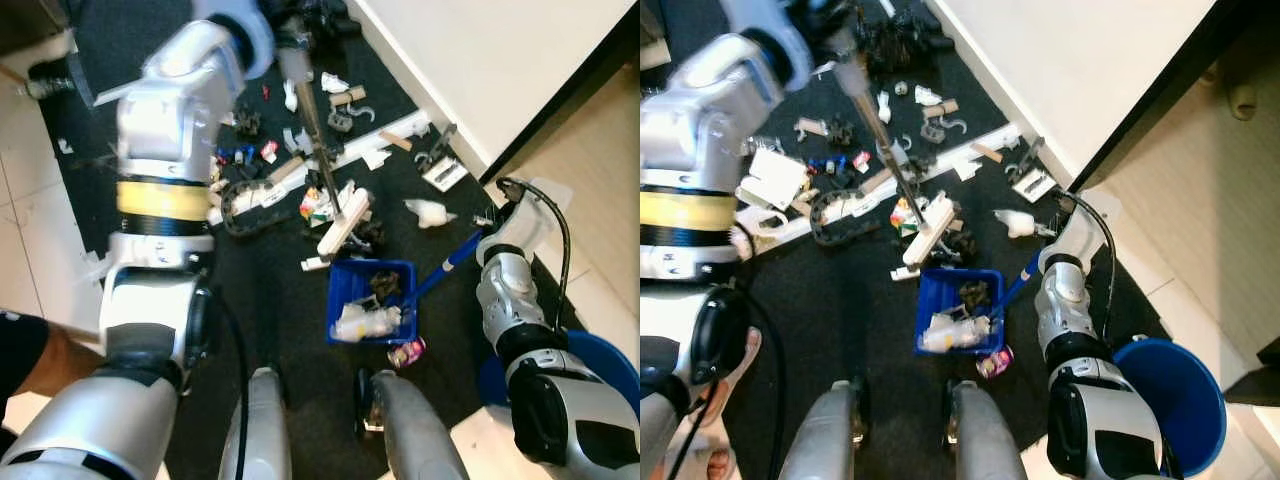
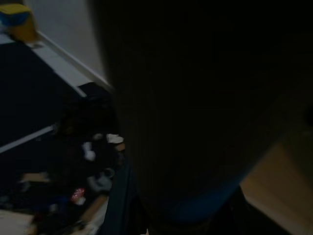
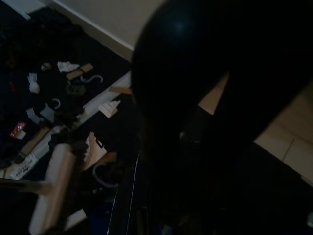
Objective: Sweep floor
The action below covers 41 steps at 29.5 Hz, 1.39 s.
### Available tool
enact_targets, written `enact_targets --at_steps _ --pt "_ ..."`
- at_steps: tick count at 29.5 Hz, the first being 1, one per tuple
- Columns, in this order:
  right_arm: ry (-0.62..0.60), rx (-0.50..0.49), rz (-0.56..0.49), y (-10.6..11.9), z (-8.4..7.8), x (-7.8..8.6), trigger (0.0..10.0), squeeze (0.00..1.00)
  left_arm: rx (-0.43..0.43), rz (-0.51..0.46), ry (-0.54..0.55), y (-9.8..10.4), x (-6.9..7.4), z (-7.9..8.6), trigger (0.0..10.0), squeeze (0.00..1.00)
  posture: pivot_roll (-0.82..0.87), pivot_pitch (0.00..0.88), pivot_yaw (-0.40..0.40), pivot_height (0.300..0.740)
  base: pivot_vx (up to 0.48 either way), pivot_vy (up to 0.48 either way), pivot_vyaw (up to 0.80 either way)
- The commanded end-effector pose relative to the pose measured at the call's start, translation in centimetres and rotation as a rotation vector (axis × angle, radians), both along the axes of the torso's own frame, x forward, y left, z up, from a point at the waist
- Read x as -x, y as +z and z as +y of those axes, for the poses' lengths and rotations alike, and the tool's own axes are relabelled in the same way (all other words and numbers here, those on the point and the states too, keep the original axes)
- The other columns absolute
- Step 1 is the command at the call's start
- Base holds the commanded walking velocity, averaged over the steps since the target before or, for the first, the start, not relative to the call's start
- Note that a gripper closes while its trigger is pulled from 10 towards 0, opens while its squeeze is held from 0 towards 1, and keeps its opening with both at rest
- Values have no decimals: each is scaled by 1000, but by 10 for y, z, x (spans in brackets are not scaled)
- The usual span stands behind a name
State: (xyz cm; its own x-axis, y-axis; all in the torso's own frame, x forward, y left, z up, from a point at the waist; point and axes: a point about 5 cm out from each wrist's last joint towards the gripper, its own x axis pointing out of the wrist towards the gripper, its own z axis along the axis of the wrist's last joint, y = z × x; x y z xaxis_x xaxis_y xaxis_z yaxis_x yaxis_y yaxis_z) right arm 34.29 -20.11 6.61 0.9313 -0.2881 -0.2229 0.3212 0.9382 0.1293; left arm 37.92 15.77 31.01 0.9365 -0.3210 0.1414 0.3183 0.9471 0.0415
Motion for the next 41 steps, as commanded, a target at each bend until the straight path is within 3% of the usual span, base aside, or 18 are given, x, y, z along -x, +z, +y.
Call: enact_targets --at_steps 1,4,5,7,8,10,11,12,14,20,29,35,41 --pt "7 -32 111 -24 2 14 10000 0 -53 -27 35 -2 1 5 10000 0 99 101 -36 740 0 0 0" --pt "-12 -41 122 -24 -3 14 10000 0 -140 -11 155 -43 1 24 10000 0 98 75 -41 740 0 0 0" --pt "-12 -41 122 -24 -3 14 10000 0 -140 -11 155 -43 1 24 10000 0 98 75 -41 740 0 0 0" --pt "-18 -58 118 -22 -5 12 10000 0 -289 51 177 -90 7 24 10000 0 92 60 -40 740 0 0 0" --pt "-18 -58 118 -22 -5 12 10000 0 -289 51 177 -90 7 24 10000 0 92 60 -40 740 0 0 0" --pt "-40 -78 100 -16 -11 9 10000 0 -342 127 72 -134 22 6 10000 0 90 40 -36 740 0 0 0" --pt "-40 -78 100 -16 -11 9 10000 0 -342 127 72 -134 22 6 10000 0 90 40 -36 740 0 0 0" --pt "-49 -86 92 -13 -13 7 10000 0 -330 156 47 -147 27 1 10000 0 90 40 -36 740 0 0 0" --pt "-61 -102 79 -9 -16 4 10000 0 -381 165 41 -164 32 -3 10000 0 83 30 -28 740 0 0 0" --pt "-76 -116 81 -5 -22 2 10000 0 -412 180 80 -181 34 -2 10000 0 69 25 -15 740 0 0 0" --pt "-102 -122 100 0 -39 2 10000 0 -395 168 56 -181 37 -3 10000 0 60 18 -5 740 0 0 0" --pt "-119 -148 73 16 -55 -5 10000 0 -415 174 89 -185 38 17 10000 0 59 15 -6 740 0 0 0" --pt "-132 -154 15 46 -74 -15 10000 0 -387 180 92 -186 38 16 10000 0 58 12 -6 740 0 0 0"
